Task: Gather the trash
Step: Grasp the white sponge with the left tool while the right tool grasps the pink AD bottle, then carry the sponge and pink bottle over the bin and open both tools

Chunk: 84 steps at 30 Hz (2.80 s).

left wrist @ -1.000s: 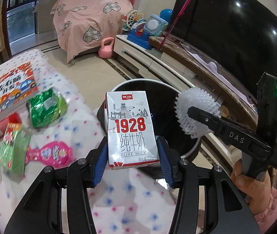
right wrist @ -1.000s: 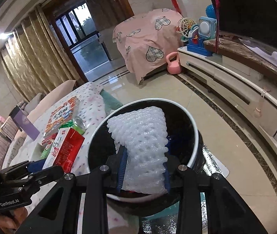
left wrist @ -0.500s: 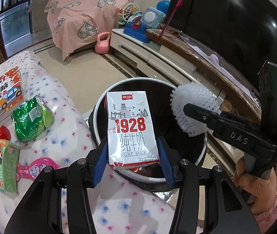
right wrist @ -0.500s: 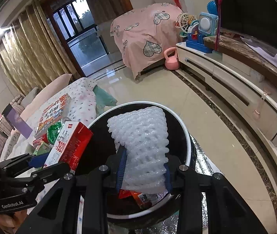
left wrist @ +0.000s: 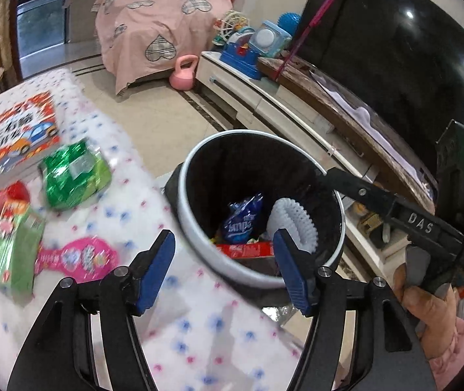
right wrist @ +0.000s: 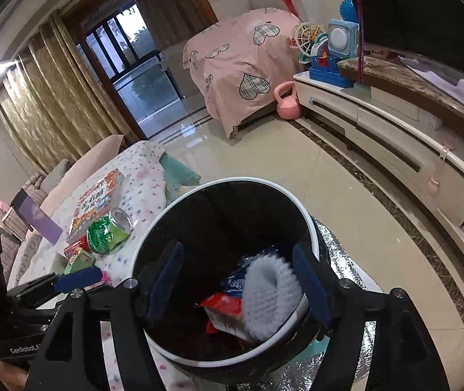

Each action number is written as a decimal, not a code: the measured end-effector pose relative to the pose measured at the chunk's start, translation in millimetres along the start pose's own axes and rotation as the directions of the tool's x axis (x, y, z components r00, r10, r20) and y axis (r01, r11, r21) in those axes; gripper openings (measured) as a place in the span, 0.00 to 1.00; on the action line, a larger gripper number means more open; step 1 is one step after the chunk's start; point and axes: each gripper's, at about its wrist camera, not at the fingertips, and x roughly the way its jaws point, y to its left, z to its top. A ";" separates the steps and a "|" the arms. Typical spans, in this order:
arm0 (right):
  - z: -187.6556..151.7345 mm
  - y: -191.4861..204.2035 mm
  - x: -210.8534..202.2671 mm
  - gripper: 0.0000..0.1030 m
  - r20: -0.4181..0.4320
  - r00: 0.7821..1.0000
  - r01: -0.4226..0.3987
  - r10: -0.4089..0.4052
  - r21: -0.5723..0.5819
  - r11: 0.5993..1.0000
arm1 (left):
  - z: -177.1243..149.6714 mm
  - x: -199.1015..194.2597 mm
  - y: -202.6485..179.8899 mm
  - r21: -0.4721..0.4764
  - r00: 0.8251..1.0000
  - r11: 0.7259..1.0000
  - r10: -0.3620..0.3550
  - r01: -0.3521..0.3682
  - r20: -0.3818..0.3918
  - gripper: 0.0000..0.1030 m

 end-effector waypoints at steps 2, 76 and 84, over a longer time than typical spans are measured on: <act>-2.0 4.2 -3.4 0.70 0.006 1.000 -0.007 0.007 0.003 1.000 | -9.3 -7.8 8.2 -0.027 1.000 1.000 0.008 -0.008 0.008 0.62; -87.6 213.9 118.0 0.48 -0.278 0.960 -0.172 0.016 -0.548 0.819 | -66.3 -70.7 219.6 -0.359 0.969 0.909 0.243 -0.210 0.048 0.31; -99.8 190.2 84.7 0.46 -0.290 0.951 -0.221 0.108 -0.395 0.892 | -92.0 -102.3 200.6 -0.361 0.973 0.917 0.212 -0.168 0.085 0.30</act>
